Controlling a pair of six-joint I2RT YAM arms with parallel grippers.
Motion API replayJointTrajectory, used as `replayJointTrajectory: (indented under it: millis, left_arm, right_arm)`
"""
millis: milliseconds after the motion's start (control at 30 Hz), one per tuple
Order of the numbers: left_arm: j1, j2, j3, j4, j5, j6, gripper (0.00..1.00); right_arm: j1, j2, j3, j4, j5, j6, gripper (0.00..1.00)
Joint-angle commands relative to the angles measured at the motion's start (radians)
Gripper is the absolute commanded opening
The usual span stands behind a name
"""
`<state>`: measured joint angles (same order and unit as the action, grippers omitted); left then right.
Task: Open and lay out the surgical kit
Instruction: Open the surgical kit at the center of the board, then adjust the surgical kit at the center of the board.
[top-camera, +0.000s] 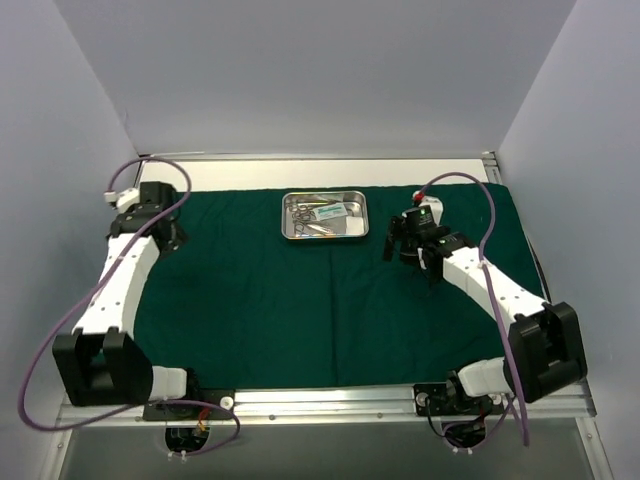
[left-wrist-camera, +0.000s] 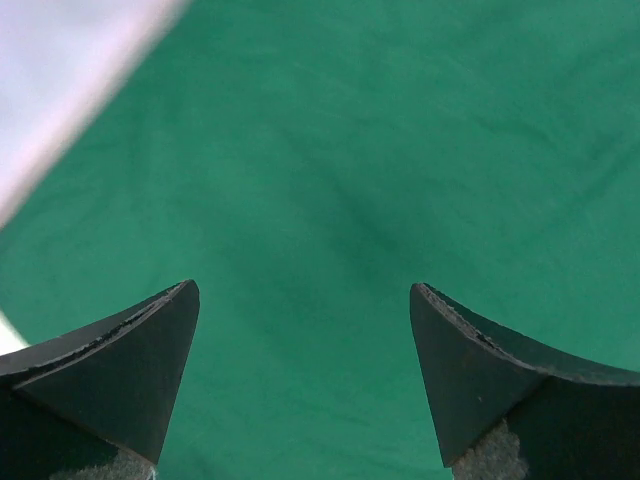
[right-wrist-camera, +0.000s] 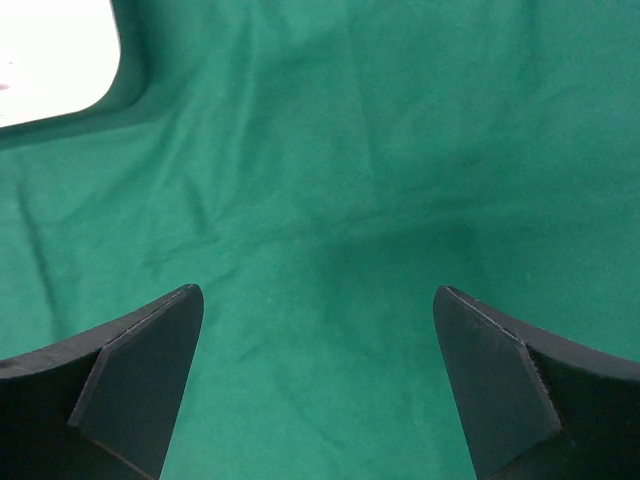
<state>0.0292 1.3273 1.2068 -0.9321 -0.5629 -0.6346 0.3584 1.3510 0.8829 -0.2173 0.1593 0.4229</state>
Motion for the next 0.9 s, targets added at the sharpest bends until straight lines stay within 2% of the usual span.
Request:
replayJointTrajectory:
  millis: [0, 233, 333, 867]
  left_arm:
    - [-0.095, 0.122, 0.017, 0.134, 0.032, 0.03, 0.95]
    - [-0.132, 0.364, 0.089, 0.226, 0.101, 0.061, 0.95]
    - [-0.132, 0.495, 0.151, 0.216, 0.118, 0.075, 0.95]
    - [-0.112, 0.828, 0.414, 0.092, 0.086, 0.055, 0.98]
  right_arm:
    - [-0.016, 0.051, 0.051, -0.013, 0.055, 0.02, 0.94]
    - [-0.026, 0.198, 0.087, 0.015, 0.098, 0.037, 0.94]
    - [-0.029, 0.266, 0.103, 0.029, 0.12, 0.042, 0.93]
    - [-0.087, 0.536, 0.188, 0.072, 0.108, 0.043, 0.93]
